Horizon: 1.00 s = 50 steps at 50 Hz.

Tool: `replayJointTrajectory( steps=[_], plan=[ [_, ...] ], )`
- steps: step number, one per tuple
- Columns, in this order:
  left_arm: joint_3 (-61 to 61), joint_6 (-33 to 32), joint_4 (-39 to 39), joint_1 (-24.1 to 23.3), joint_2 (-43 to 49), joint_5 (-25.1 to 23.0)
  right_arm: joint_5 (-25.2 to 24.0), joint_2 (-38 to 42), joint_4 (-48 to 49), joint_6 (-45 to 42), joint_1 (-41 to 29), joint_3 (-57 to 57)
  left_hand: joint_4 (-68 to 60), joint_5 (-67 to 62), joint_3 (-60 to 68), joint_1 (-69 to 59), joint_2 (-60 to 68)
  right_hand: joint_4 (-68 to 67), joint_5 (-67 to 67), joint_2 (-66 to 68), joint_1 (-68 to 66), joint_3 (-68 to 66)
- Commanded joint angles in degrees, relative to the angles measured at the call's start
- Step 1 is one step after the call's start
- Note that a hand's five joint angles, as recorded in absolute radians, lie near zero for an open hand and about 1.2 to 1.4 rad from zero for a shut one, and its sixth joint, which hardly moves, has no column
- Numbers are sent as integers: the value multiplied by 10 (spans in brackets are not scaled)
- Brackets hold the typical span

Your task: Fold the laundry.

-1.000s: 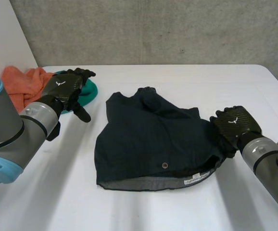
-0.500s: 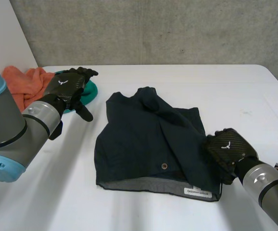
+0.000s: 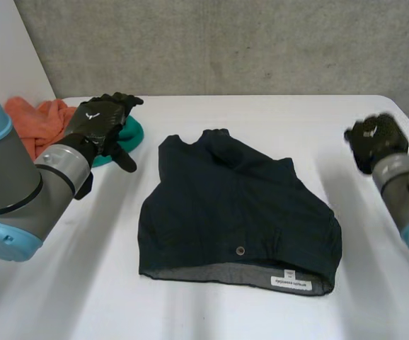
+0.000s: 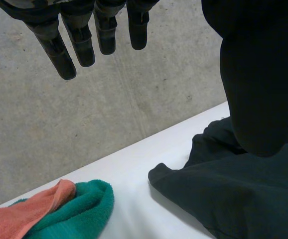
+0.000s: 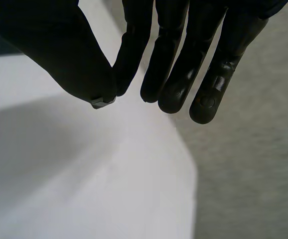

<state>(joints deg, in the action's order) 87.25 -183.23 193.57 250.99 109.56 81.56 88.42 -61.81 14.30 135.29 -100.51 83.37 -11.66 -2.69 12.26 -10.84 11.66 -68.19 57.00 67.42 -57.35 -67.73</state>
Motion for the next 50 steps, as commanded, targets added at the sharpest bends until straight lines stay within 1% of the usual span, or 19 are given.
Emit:
replayJointTrajectory(
  steps=[1, 4, 8, 9, 10, 11, 13, 16, 18, 20, 21, 24, 25, 28, 30, 35, 39, 45, 50],
  plan=[
    [-20, 0, 5, -1, 32, 0, 6, 92, 1, -21, -2, -173, 17, 27, -23, 8, -17, -118, 130, 126, -226, -123],
    [-23, 0, 5, -1, 40, 0, 24, 146, -6, -45, -1, -255, 17, 27, -23, 8, -17, -118, 130, 126, -226, -123],
    [-26, -1, 5, -2, 50, 0, 54, 180, -37, -81, -7, -305, 17, 27, -23, 8, -17, -114, 126, 121, -222, -118],
    [-25, -2, 3, -1, 53, -1, 57, 180, -49, -83, -8, -302, 17, 27, -23, 8, -17, 40, -28, -32, -69, 35],
    [-24, -3, 3, -2, 53, -1, 54, 175, -73, -82, -9, -287, 17, 27, -23, 8, -17, 354, -342, -346, 246, 350],
    [-23, -5, 3, -2, 53, -1, 53, 171, -81, -79, -9, -275, 17, 27, -23, 8, -17, 437, -425, -430, 329, 433],
    [-19, -11, 3, -2, 53, -2, 45, 153, -94, -64, -14, -244, 17, 27, -23, 8, -17, 467, -455, -459, 358, 462],
    [-17, -20, 4, -2, 53, -2, 25, 86, -101, -7, -42, -173, 16, 26, -22, 8, -16, 542, -530, -534, 434, 538],
    [-16, -24, 3, -2, 54, -2, 13, 28, -106, 38, -53, -117, 17, 27, -23, 8, -17, 554, -542, -546, 446, 550],
    [-16, -25, 1, -2, 54, -2, 13, -2, -118, 60, -56, -77, 17, 27, -23, 8, -17, 552, -541, -545, 444, 548],
    [-16, -25, 1, -2, 54, -2, 12, -22, -138, 86, -57, -47, 17, 27, -23, 8, -17, 551, -539, -543, 442, 546],
    [-13, -25, 0, -3, 53, -2, 11, -45, -173, 121, -60, -3, 17, 27, -23, 8, -17, 547, -536, -540, 439, 543],
    [-13, -25, 0, -3, 52, -2, 13, -59, -192, 145, -61, 23, 17, 27, -23, 8, -17, 546, -534, -538, 437, 541],
    [-8, -25, 0, -4, 47, -3, 13, -84, -209, 180, -63, 63, 17, 27, -23, 8, -17, 544, -532, -536, 436, 539],
    [-6, -25, 1, -4, 44, -3, 10, -114, -212, 207, -63, 108, 17, 27, -23, 8, -17, 544, -532, -536, 436, 539],
    [-5, -24, 0, -13, 43, -2, 5, -161, -196, 244, -65, 190, 17, 27, -23, 8, -17, 547, -536, -540, 439, 543],
    [-1, -24, 1, -21, 40, -3, 3, -190, -158, 263, -66, 249, 17, 27, -23, 8, -17, 547, -536, -540, 439, 543],
    [-1, -24, 1, -23, 40, -3, -13, -191, -103, 271, -67, 295, 17, 27, -23, 8, -17, 546, -534, -538, 437, 541],
    [-1, -24, 1, -25, 41, -2, -19, -188, -84, 284, -67, 309, 17, 27, -23, 8, -17, 544, -532, -536, 436, 539]
  ],
)
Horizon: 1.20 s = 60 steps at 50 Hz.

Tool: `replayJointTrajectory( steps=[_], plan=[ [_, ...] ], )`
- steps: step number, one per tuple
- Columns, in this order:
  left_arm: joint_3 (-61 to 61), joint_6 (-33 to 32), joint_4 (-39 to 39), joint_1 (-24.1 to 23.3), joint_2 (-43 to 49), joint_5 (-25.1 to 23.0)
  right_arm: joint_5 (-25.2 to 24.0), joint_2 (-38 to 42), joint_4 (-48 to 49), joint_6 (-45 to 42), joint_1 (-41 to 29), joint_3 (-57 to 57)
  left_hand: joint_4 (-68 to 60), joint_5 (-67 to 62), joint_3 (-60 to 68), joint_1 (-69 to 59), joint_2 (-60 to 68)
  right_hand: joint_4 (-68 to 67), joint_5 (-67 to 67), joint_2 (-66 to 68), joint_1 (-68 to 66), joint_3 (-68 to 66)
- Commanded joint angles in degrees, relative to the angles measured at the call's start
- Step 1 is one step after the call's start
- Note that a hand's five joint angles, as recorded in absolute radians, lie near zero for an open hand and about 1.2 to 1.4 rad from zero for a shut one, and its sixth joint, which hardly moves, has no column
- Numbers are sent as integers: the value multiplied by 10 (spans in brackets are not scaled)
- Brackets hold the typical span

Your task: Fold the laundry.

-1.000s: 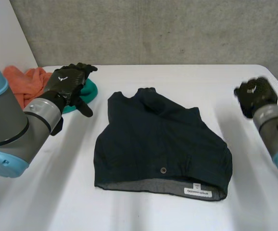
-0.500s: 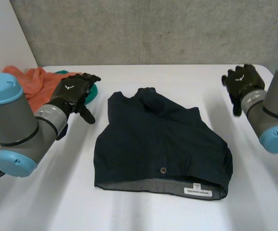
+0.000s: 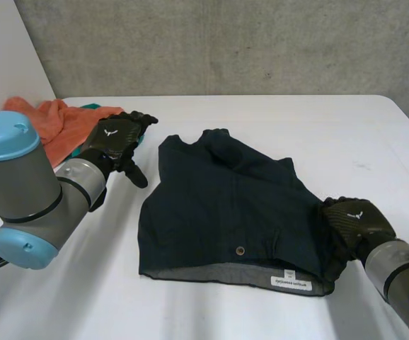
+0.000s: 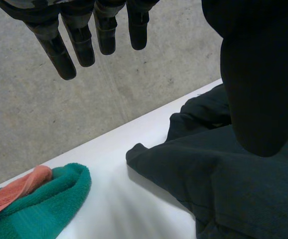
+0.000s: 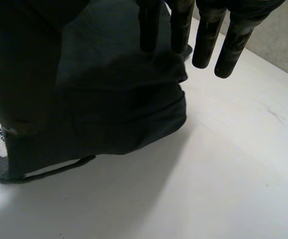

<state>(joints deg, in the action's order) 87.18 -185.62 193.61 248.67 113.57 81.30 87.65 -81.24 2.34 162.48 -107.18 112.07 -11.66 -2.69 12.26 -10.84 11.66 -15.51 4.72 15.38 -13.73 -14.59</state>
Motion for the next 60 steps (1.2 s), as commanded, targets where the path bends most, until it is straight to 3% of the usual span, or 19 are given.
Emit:
replayJointTrajectory(
  steps=[1, 5, 9, 10, 11, 14, 21, 28, 36, 44, 45, 48, 54, 60],
  plan=[
    [-1, 0, 0, -2, 1, 1, -12, 6, 39, 17, 0, 23, 17, 27, -23, 8, -17, 17, -9, -16, -1, 8],
    [-1, 0, 0, -2, 1, 0, -15, 21, 56, 39, -14, 26, 17, 27, -23, 8, -17, 17, -9, -16, -1, 8],
    [-1, 0, 1, -2, 2, 1, -4, 71, 90, 37, -38, 23, 17, 27, -23, 8, -17, -67, 74, 68, -84, -76],
    [-1, 0, 1, -2, 2, 1, -2, 78, 94, 36, -40, 23, 17, 27, -23, 8, -17, -118, 126, 120, -136, -128],
    [-1, 0, 1, -2, 2, 1, 5, 90, 106, 31, -41, 23, 17, 27, -23, 8, -17, -287, 295, 288, -305, -296],
    [-1, 0, 0, -2, 1, 1, 21, 104, 116, 27, -41, 14, 17, 27, -23, 8, -17, -632, 640, 634, -650, -642],
    [-1, 0, 0, -1, -3, 2, 38, 104, 139, -24, -20, -54, 17, 27, -23, 8, -17, -645, 653, 646, -663, -654],
    [0, 0, -1, 1, -15, 2, 38, 128, 148, -199, 24, -191, 17, 27, -23, 8, -17, -645, 653, 646, -663, -654],
    [4, 0, -1, 2, -14, 1, 34, 300, 149, -334, 32, -443, 17, 27, -23, 8, -17, -645, 653, 646, -663, -654],
    [-3, -3, 4, -1, -7, 1, -2, 462, 137, -342, 32, -670, 17, 27, -23, 8, -17, -645, 653, 646, -663, -654],
    [-4, -3, 5, -1, -6, 1, -6, 471, 134, -342, 32, -679, 17, 27, -23, 8, -17, -612, 620, 613, -630, -621],
    [-15, -4, 5, -2, 3, 2, -4, 480, 108, -338, 30, -688, 16, 26, -22, 8, -16, 55, -47, -54, 37, 46],
    [-48, -4, 5, -1, 37, 2, 28, 423, 0, -318, 27, -637, 11, 21, -17, 3, -11, 55, -47, -54, 37, 46],
    [-74, -6, 5, -1, 62, 2, 65, 257, -129, -233, 31, -521, 8, 18, -14, 0, -8, 55, -47, -54, 37, 46]
  ],
)
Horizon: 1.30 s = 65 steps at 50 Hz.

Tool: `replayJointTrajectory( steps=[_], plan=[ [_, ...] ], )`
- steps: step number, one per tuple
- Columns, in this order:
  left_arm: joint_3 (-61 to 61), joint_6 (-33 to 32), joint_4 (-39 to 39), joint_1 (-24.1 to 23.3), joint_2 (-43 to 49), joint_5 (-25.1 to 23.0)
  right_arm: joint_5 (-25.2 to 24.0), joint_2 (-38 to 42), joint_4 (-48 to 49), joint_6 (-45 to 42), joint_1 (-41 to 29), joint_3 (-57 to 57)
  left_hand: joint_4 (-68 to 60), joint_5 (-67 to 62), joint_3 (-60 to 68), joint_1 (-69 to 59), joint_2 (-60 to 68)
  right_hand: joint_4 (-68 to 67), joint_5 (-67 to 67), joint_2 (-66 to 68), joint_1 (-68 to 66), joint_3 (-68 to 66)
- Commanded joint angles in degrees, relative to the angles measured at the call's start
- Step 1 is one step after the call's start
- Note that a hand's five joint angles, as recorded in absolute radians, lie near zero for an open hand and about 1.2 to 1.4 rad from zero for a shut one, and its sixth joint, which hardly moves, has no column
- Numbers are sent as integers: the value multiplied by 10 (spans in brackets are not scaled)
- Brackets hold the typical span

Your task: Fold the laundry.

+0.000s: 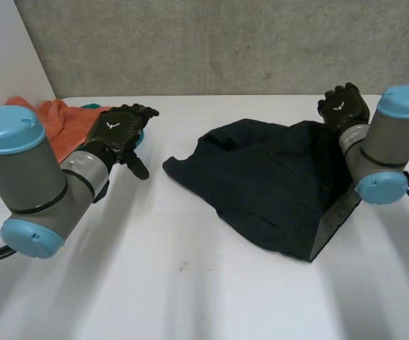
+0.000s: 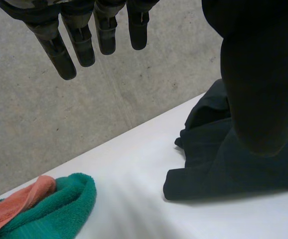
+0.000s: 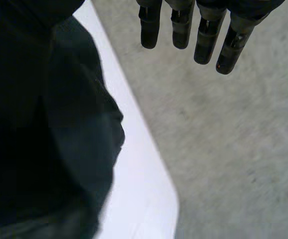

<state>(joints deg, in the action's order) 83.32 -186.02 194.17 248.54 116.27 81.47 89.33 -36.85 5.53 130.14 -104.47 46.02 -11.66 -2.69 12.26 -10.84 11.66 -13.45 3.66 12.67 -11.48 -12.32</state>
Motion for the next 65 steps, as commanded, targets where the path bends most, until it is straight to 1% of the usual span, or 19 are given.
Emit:
replayJointTrajectory(
  steps=[1, 6, 13, 14, 17, 19, 24, 27, 33, 34, 40, 42, 44, 45, 48, 55, 59, 61, 65],
  plan=[
    [-39, -4, 0, 0, 38, 0, 49, -210, -175, 108, 4, 156, 8, 18, -14, 0, -8, 35, -37, -27, 15, 23],
    [-42, -21, -1, -2, 46, 0, 36, -292, -232, 198, 5, 249, 8, 18, -14, 0, -8, 35, -37, -27, 15, 23],
    [-38, -22, -1, -12, 46, 1, 5, -373, -226, 274, -4, 389, 9, 20, -15, 1, -9, 35, -37, -27, 15, 23],
    [-37, -22, -1, -13, 46, 1, -2, -383, -213, 287, -7, 423, 9, 20, -15, 1, -9, 35, -37, -27, 15, 23],
    [-35, -22, -1, -14, 45, 1, -15, -392, -179, 310, -18, 470, 9, 20, -15, 1, -9, 35, -37, -27, 15, 23],
    [-34, -22, -1, -14, 44, 1, -28, -399, -143, 332, -42, 508, 9, 20, -15, 1, -9, 35, -37, -27, 15, 23],
    [-34, -22, -2, -14, 42, 1, -28, -380, -69, 348, -98, 550, 9, 20, -15, 1, -9, 22, -24, -14, 2, 11],
    [-33, -22, -3, -14, 41, 1, -20, -346, -27, 348, -115, 557, 9, 20, -15, 1, -9, -15, 13, 23, -35, -26],
    [-32, -22, -3, -14, 41, 2, 13, -300, 6, 342, -124, 549, 9, 20, -15, 1, -9, -47, 45, 55, -67, -58],
    [-32, -22, -3, -14, 41, 3, 27, -291, 16, 340, -125, 545, 9, 20, -15, 1, -9, -72, 70, 80, -92, -83],
    [-24, -22, -3, -13, 41, 2, 68, -255, 51, 325, -128, 534, 9, 20, -15, 1, -9, -205, 203, 213, -225, -216],
    [-23, -22, -3, -13, 41, 2, 84, -242, 62, 308, -128, 531, 9, 20, -15, 1, -9, -361, 359, 369, -381, -372],
    [-22, -22, -3, -13, 41, 2, 95, -241, 67, 296, -128, 531, 9, 20, -15, 1, -9, -594, 592, 602, -614, -605],
    [-22, -22, -2, -13, 41, 2, 104, -245, 74, 290, -125, 532, 9, 20, -15, 1, -9, -665, 663, 673, -684, -676],
    [-22, -22, -2, -14, 40, 3, 105, -255, 88, 289, -125, 534, 9, 20, -15, 1, -9, -665, 663, 673, -685, -677],
    [-23, -22, -1, -15, 41, 0, 92, -374, 87, 272, -131, 518, 9, 20, -15, 1, -9, -665, 663, 673, -685, -677],
    [-24, -22, 0, -19, 48, 0, 76, -409, 58, 246, -133, 486, 9, 20, -15, 1, -9, -665, 663, 673, -685, -677],
    [-23, -22, 0, -24, 51, 1, 60, -428, 24, 244, -138, 464, 9, 20, -15, 1, -9, -665, 663, 673, -685, -677],
    [-25, -22, 0, -43, 74, 4, 49, -445, -26, 243, -161, 430, 9, 20, -15, 1, -9, -665, 663, 673, -685, -677]
  ],
)
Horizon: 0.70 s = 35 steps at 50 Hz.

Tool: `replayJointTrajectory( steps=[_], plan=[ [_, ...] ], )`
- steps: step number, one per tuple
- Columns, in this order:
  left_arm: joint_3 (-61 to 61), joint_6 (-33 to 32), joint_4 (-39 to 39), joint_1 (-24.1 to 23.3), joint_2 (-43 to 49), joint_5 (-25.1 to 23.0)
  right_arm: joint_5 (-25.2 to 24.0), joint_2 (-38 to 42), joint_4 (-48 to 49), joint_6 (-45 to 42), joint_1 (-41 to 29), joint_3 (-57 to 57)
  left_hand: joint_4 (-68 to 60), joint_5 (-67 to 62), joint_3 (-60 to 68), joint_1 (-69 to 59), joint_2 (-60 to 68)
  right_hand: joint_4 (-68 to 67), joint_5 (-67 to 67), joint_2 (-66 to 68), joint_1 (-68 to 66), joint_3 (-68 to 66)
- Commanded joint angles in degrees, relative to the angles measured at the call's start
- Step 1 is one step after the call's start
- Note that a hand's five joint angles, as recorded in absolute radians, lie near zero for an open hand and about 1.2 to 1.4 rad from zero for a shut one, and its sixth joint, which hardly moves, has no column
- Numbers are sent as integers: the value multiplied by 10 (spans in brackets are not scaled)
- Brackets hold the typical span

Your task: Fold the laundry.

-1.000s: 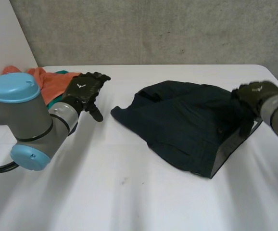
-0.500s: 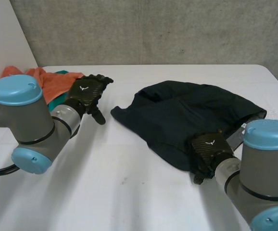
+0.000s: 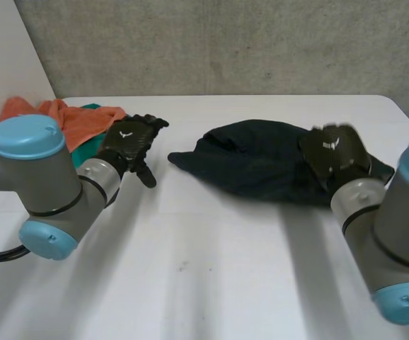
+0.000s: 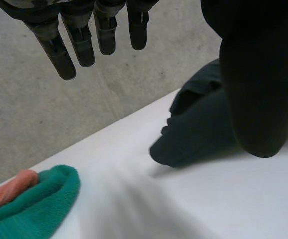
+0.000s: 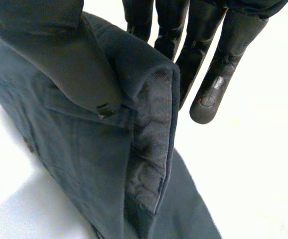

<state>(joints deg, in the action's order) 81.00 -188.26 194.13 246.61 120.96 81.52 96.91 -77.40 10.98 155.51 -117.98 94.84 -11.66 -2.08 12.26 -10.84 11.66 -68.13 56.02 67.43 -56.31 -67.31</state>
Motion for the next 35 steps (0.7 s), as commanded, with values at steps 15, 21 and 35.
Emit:
replayJointTrajectory(
  steps=[15, 21, 35],
  plan=[
    [-82, 5, 22, -57, 127, 72, -26, -85, -129, -11, -69, -71, -4, 0, -2, -12, 4, -119, 140, 126, -237, -127],
    [-105, 4, 59, -65, 154, 78, -25, -95, -139, -9, -76, -63, -59, -55, 53, -68, 59, -119, 140, 126, -237, -127],
    [-122, 7, 127, -75, 187, 72, -24, -134, -143, -5, -70, -28, -454, -450, 448, -462, 454, -119, 140, 126, -237, -127]
  ],
)
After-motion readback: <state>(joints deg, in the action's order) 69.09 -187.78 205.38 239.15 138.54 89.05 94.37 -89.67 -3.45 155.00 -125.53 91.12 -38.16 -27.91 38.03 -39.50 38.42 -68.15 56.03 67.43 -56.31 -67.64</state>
